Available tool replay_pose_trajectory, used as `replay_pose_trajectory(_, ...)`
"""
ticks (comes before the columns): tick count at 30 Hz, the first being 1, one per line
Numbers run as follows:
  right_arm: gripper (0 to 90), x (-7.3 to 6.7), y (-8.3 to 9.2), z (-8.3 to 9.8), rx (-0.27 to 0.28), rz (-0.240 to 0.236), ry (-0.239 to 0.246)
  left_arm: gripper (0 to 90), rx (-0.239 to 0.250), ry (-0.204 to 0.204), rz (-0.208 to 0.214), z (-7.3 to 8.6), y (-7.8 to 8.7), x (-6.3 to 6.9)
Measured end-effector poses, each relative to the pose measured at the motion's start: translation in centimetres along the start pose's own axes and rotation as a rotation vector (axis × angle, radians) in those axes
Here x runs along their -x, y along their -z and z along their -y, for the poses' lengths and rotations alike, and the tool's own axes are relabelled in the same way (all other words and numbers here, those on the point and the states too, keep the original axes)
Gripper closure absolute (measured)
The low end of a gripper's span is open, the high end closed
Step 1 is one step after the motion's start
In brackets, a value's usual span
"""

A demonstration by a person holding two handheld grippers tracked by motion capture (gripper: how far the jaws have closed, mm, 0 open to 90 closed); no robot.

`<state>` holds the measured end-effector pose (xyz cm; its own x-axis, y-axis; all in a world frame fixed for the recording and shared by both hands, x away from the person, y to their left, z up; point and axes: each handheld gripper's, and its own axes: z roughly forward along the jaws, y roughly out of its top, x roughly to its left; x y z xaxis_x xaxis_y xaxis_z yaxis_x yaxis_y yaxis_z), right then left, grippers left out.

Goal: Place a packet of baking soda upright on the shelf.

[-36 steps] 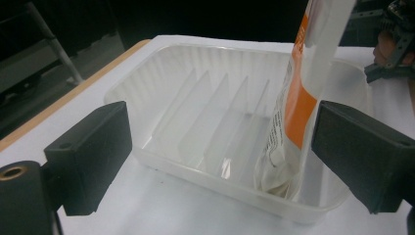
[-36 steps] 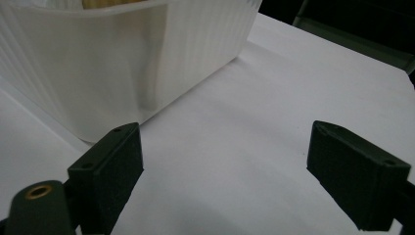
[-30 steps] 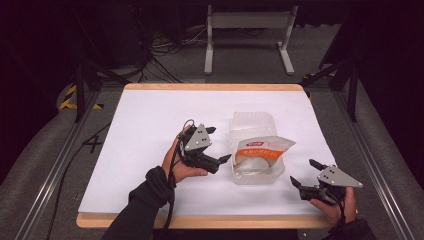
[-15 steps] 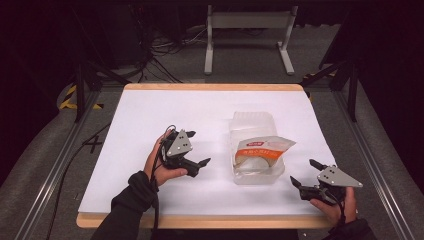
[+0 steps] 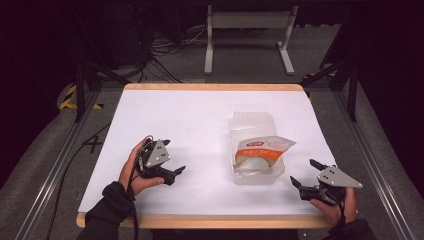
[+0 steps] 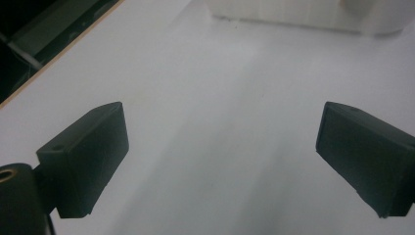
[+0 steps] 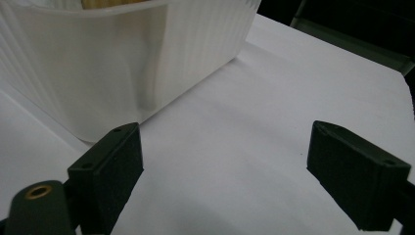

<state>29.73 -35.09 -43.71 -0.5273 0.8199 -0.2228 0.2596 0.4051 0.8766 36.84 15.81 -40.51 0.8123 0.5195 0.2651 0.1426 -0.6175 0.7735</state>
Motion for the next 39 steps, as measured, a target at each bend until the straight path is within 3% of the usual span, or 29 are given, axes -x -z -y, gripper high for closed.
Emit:
replay_pose_trajectory(7, 14.0, -0.1, 0.0, 0.0, -0.005, 0.0, 0.004, 6.1, -0.024, 0.025, -0.049, 2.7, 2.0, -0.7)
replay_pose_trajectory(24, 13.9, -0.1, 0.0, 0.0, -0.002, 0.003, 0.009, 5.7, -0.012, 0.158, -0.091, 8.4, 5.8, -1.8)
replay_pose_trajectory(31, 13.9, 0.0, 0.0, 0.0, -0.001, 0.006, 0.011, 5.8, 0.035, 0.242, -0.098, 10.5, 7.1, -1.8)
replay_pose_trajectory(35, 13.9, 0.0, 0.1, 0.0, 0.0, 0.007, 0.011, 6.0, 0.134, 0.314, -0.085, 11.6, 8.1, -1.9)
replay_pose_trajectory(39, 13.8, 0.0, 0.1, -0.1, 0.001, 0.007, 0.011, 6.3, 0.164, 0.352, -0.097, 12.5, 8.4, -1.8)
